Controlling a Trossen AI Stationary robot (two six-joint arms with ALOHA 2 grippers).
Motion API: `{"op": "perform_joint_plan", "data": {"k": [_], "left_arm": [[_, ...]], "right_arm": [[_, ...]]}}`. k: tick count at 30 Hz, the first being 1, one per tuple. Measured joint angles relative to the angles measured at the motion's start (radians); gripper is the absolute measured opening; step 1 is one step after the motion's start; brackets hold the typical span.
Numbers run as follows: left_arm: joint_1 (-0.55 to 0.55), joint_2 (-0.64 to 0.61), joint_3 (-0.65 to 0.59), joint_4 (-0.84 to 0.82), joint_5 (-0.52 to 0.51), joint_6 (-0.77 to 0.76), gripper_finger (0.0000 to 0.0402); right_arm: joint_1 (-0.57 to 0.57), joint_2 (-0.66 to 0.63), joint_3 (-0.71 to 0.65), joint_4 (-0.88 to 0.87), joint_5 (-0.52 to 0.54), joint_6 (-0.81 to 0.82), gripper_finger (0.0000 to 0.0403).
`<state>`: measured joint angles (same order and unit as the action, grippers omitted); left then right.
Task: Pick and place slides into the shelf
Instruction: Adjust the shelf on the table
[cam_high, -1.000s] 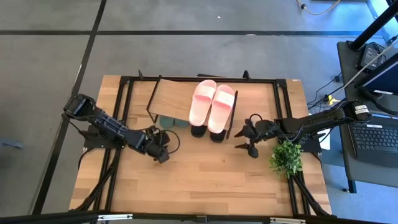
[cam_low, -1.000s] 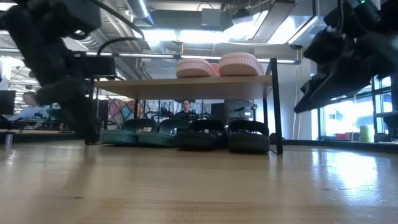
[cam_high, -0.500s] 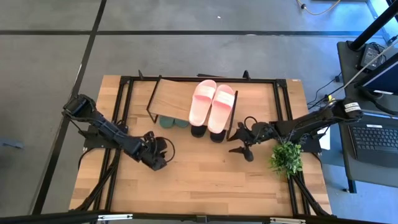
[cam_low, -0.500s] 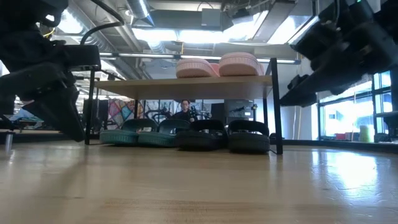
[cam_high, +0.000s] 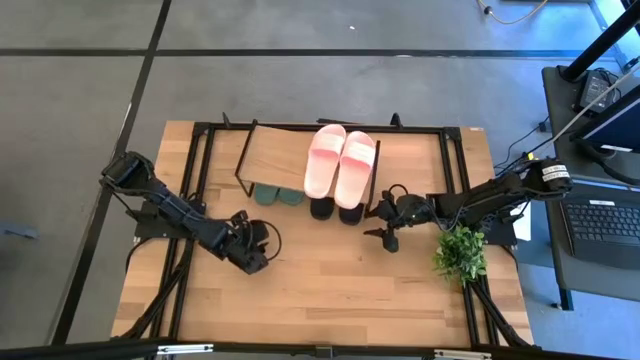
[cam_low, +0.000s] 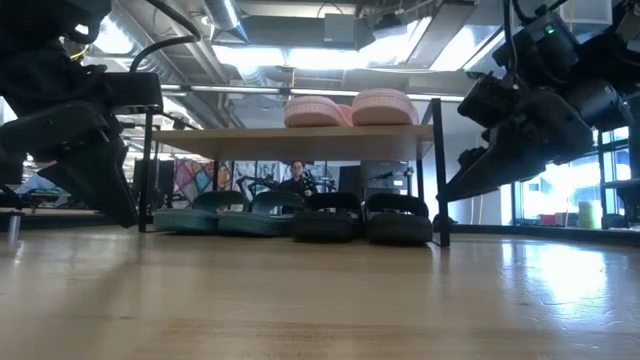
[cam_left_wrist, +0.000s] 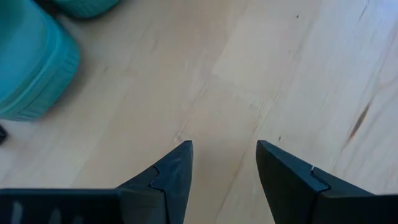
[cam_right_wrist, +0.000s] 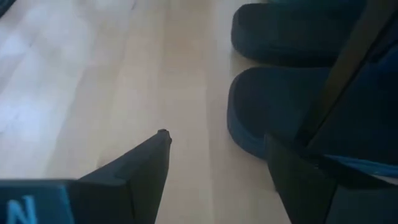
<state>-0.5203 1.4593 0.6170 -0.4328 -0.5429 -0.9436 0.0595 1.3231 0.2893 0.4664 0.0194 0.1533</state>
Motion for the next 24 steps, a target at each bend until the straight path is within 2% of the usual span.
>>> {"op": "perform_joint_plan", "data": {"k": [24], "left_arm": [[0.028,0.000,0.000,-0.005,-0.104,-0.045,0.0169]], "right_arm": [[-0.139,0.000,0.000,0.007,-0.006,-0.109,0.0259]]}}
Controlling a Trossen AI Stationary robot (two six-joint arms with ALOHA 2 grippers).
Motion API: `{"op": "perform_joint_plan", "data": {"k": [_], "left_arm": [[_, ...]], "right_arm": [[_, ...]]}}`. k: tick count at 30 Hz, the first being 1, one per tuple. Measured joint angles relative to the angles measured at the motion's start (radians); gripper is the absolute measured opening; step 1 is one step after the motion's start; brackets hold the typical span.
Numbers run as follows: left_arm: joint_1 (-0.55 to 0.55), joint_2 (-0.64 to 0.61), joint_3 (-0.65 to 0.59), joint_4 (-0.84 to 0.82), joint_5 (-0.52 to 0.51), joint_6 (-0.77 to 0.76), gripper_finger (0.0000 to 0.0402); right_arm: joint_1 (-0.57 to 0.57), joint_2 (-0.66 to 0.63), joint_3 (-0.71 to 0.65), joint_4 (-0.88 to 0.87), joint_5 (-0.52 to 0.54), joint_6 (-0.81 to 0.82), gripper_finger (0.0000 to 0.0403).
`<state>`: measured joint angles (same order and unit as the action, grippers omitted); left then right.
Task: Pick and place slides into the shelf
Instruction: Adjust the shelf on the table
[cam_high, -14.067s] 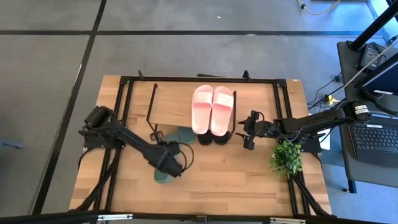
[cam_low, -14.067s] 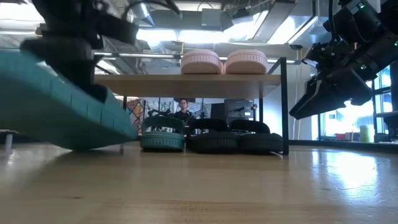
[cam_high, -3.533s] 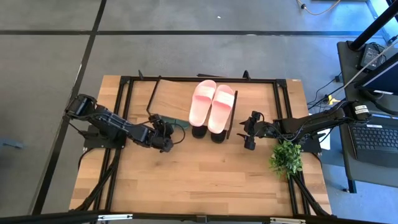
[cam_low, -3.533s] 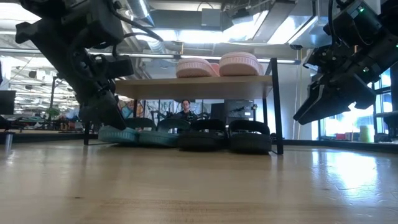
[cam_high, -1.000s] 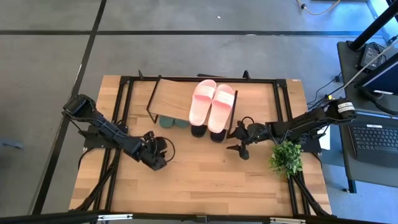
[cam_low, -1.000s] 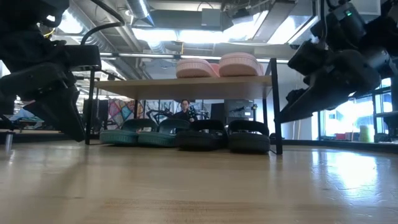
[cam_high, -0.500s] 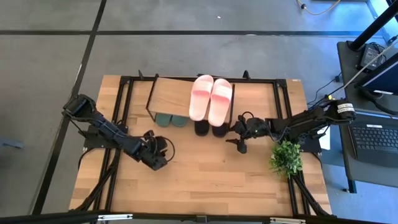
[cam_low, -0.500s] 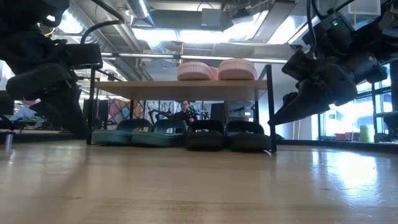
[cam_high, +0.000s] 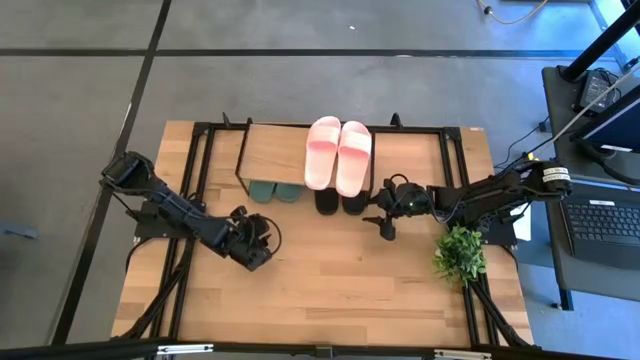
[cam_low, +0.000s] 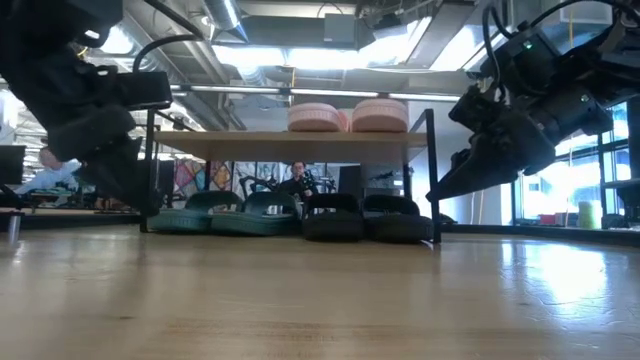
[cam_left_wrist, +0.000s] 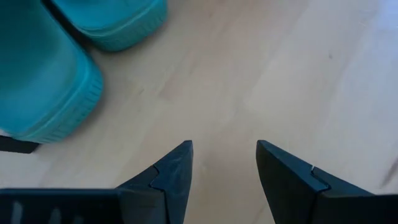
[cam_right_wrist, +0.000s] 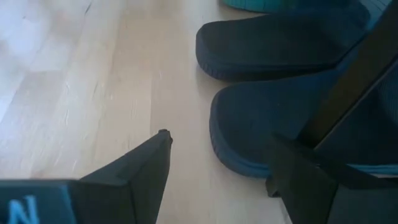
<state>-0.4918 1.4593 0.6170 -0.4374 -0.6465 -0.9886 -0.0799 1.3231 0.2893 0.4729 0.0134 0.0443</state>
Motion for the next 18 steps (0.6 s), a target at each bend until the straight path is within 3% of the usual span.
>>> {"op": "perform_joint_plan", "data": {"k": [13,18], "left_arm": [[0.082,0.000,0.000,0.000,-0.022,0.003,0.0169],[0.068,0.000,0.000,0.000,-0.017,0.003,0.0169]], "right_arm": [[-0.027,0.000,0.000,0.004,-0.001,-0.023,0.0259],[-0.014,-0.003,0.000,0.047,-0.192,-0.006,0.0259]]}}
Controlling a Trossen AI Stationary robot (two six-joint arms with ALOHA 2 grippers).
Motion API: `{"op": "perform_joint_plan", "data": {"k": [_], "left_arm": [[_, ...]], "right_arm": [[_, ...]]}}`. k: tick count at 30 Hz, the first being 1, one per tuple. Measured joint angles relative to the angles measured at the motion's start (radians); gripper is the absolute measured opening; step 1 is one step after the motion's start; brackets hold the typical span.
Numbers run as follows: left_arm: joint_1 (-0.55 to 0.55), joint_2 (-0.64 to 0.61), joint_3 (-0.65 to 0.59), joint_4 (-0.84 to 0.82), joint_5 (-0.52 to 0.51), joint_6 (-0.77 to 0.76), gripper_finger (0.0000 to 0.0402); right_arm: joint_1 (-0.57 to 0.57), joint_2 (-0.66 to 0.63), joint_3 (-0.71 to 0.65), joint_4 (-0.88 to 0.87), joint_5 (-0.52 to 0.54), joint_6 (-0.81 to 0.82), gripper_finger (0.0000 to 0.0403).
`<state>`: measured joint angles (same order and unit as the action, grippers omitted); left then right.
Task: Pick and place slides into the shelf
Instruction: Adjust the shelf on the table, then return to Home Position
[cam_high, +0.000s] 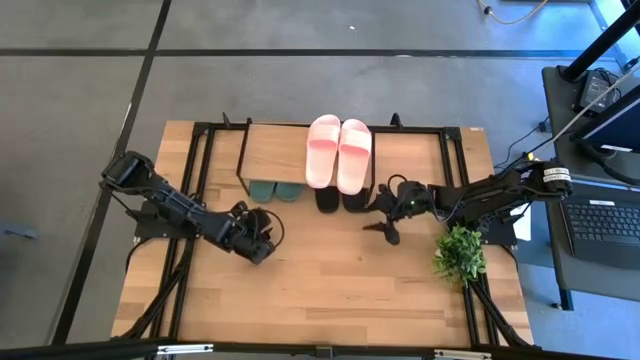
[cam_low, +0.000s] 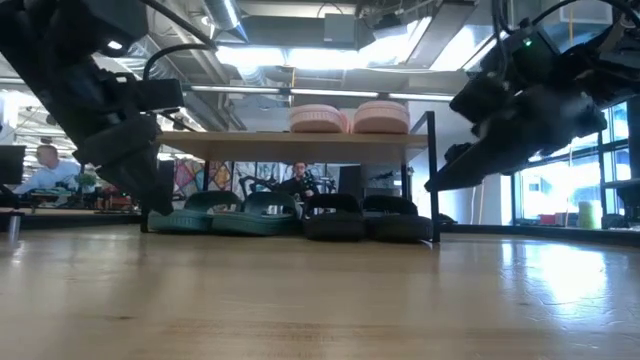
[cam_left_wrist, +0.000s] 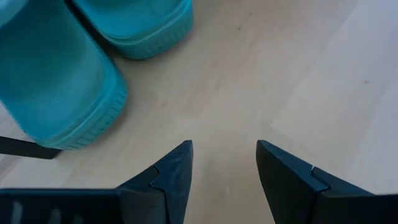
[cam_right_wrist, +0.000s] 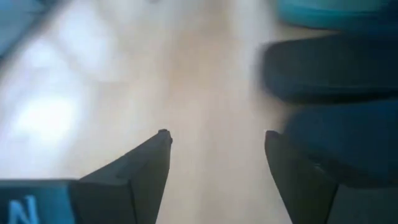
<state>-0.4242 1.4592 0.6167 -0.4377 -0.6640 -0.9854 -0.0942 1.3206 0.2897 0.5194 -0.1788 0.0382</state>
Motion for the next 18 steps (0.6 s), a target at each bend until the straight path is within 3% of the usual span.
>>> {"op": "perform_joint_plan", "data": {"k": [4,7,13,18], "left_arm": [[-0.037,-0.042,0.015,-0.037,-0.005,-0.004,0.0169],[-0.069,-0.135,0.030,-0.047,-0.076,0.005,0.0169],[-0.080,-0.401,0.035,-0.091,-0.121,0.044,0.0169],[-0.071,-0.567,0.035,-0.184,-0.257,0.053,0.0169]], "right_arm": [[0.014,-0.035,0.000,-0.005,-0.153,0.061,0.0259],[0.015,-0.084,0.000,-0.008,-0.230,0.122,0.0259],[0.012,-0.265,0.000,-0.124,-0.243,0.164,0.0259],[0.012,-0.451,0.001,-0.275,-0.241,0.158,0.0259]]}}
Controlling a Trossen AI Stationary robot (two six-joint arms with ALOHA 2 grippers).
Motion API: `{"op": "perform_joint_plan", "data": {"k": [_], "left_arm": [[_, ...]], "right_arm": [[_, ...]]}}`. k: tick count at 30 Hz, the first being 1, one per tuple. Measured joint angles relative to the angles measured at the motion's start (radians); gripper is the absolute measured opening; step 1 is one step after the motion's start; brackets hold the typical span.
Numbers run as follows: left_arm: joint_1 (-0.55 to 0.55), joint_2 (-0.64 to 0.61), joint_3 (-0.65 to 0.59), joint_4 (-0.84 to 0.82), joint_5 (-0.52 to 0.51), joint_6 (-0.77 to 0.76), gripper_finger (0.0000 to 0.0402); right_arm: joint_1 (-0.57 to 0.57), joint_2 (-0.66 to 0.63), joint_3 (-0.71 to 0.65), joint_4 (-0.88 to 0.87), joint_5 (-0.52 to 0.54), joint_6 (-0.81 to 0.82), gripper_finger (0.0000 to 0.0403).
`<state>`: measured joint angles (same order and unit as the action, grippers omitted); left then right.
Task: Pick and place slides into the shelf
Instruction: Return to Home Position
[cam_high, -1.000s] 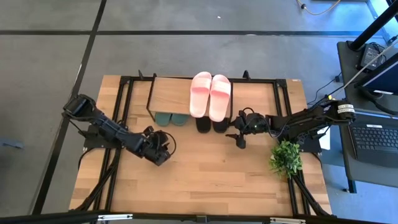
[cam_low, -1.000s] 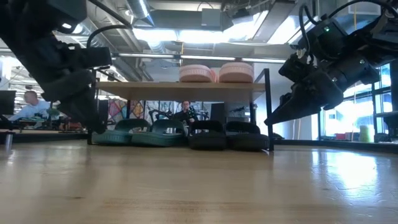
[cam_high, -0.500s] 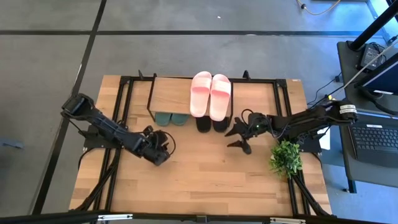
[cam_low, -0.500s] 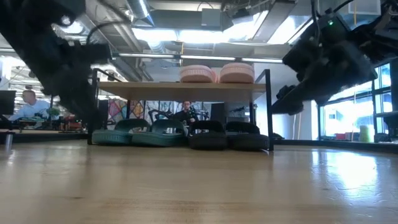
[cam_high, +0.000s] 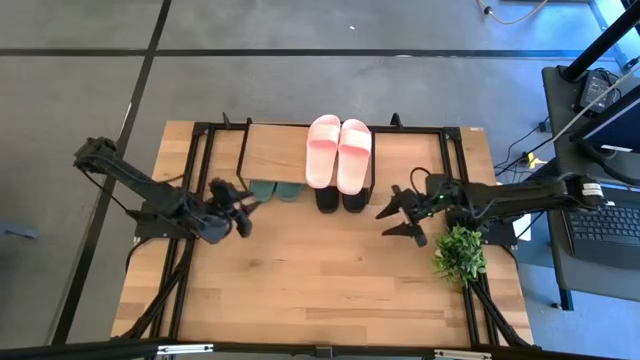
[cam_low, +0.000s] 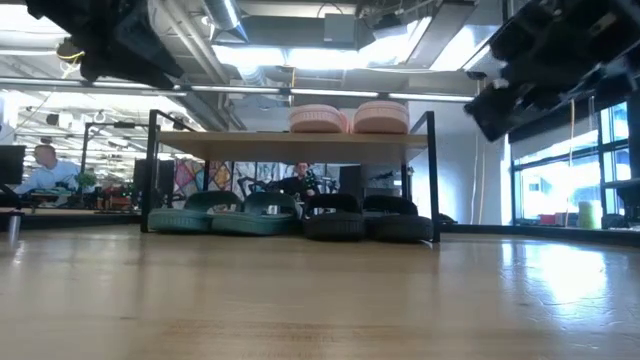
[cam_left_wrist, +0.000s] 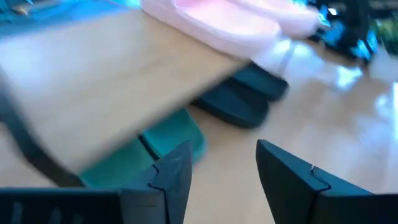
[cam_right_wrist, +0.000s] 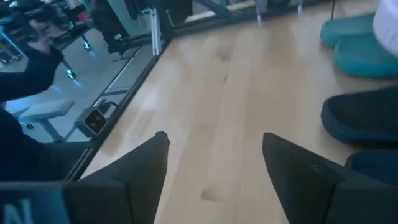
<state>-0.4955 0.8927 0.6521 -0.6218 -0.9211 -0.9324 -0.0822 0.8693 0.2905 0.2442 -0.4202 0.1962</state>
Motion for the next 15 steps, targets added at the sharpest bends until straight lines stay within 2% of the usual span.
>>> {"op": "perform_joint_plan", "data": {"k": [3,9,15], "left_arm": [[0.000,-0.064,0.000,-0.055,-0.063,0.026,0.0169],[0.000,-0.171,0.000,-0.060,-0.125,0.212,0.0169],[0.000,-0.306,-0.062,0.032,-0.114,0.375,0.0169]], "right_arm": [[-0.001,-0.111,0.000,-0.081,0.000,-0.026,0.0259],[-0.015,-0.302,0.000,-0.250,0.000,-0.156,0.0259],[-0.107,-0.421,0.000,-0.389,0.001,-0.180,0.0259]]}}
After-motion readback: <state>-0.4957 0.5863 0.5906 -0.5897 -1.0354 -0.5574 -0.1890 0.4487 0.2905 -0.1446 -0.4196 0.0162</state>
